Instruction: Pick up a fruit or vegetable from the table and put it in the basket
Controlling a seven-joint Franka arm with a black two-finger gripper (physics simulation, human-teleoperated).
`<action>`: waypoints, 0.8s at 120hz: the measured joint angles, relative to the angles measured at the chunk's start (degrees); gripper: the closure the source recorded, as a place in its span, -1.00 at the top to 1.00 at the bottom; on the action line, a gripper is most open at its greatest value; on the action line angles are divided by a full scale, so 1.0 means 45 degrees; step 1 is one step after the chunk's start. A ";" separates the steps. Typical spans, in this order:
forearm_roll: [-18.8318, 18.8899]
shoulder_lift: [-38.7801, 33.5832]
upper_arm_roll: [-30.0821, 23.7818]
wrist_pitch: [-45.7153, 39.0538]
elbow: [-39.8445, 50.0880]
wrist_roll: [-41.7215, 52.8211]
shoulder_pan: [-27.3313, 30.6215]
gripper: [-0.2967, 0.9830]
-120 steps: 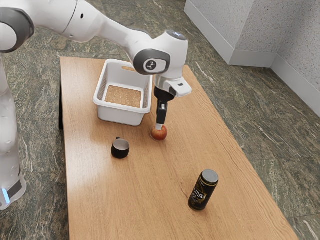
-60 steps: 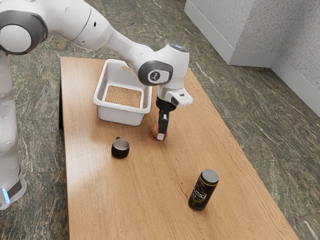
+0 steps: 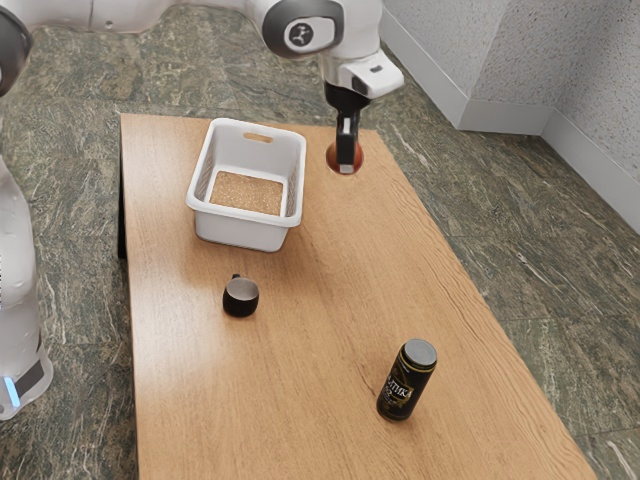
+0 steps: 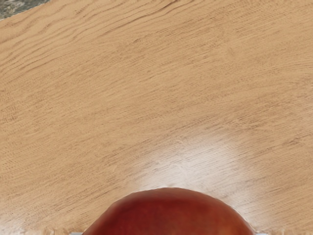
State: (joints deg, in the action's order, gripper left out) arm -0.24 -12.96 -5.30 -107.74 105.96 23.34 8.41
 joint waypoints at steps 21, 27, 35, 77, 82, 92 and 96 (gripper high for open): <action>0.0695 0.0091 0.1693 0.2213 -0.0580 -0.0047 0.0327 -0.03; 0.0763 0.0429 0.2102 0.2539 -0.0456 -0.0051 0.0358 -0.04; 0.0800 0.1014 0.2409 0.2776 -0.0344 -0.0047 0.0455 -0.05; 0.0522 0.2168 0.3113 0.2816 0.0044 0.0155 0.0687 0.28; 0.0484 0.2141 0.3112 0.2830 0.0048 0.0174 0.0642 0.34; 0.0442 0.1610 0.2890 0.2866 0.0021 0.0177 0.0700 0.43; 0.0444 0.1085 0.2307 0.2871 -0.0082 0.0163 0.0901 0.45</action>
State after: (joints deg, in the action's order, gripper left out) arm 1.76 -8.07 5.08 -94.82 105.59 24.07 12.46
